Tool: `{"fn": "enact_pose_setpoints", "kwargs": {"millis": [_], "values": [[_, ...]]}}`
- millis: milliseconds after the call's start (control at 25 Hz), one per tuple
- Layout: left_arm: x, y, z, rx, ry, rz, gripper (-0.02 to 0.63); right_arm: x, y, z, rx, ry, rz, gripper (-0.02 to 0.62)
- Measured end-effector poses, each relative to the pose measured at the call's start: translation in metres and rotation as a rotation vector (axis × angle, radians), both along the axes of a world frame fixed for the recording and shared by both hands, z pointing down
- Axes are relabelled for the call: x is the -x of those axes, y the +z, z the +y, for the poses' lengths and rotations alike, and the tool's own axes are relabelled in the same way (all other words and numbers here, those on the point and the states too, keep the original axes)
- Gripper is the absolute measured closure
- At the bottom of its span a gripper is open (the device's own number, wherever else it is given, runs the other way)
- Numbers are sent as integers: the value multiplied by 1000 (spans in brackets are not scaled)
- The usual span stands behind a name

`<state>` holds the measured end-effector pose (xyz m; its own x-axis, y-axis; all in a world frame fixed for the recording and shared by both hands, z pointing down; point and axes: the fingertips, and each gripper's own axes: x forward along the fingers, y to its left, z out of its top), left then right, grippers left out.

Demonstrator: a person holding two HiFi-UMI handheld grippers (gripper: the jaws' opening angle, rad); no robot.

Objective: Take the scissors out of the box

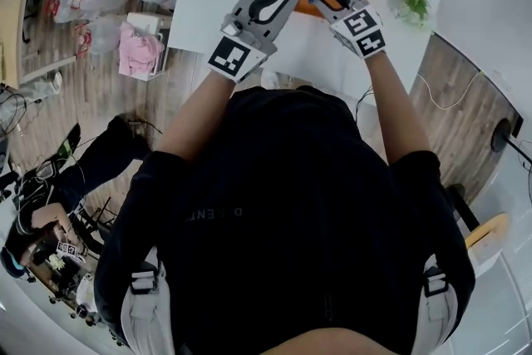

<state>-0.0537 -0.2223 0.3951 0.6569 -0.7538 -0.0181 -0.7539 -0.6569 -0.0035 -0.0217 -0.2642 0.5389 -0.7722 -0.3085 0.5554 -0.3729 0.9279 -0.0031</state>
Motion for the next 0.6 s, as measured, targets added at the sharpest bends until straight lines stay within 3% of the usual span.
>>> {"fn": "enact_pose_setpoints", "kwargs": {"millis": [280, 600], "values": [[-15, -15, 14, -12, 61, -40, 586, -8, -65, 20, -63, 38, -159, 502], [-27, -42, 26, -36, 82, -21, 586, -31, -128, 40, -136, 87, -272, 500]]}}
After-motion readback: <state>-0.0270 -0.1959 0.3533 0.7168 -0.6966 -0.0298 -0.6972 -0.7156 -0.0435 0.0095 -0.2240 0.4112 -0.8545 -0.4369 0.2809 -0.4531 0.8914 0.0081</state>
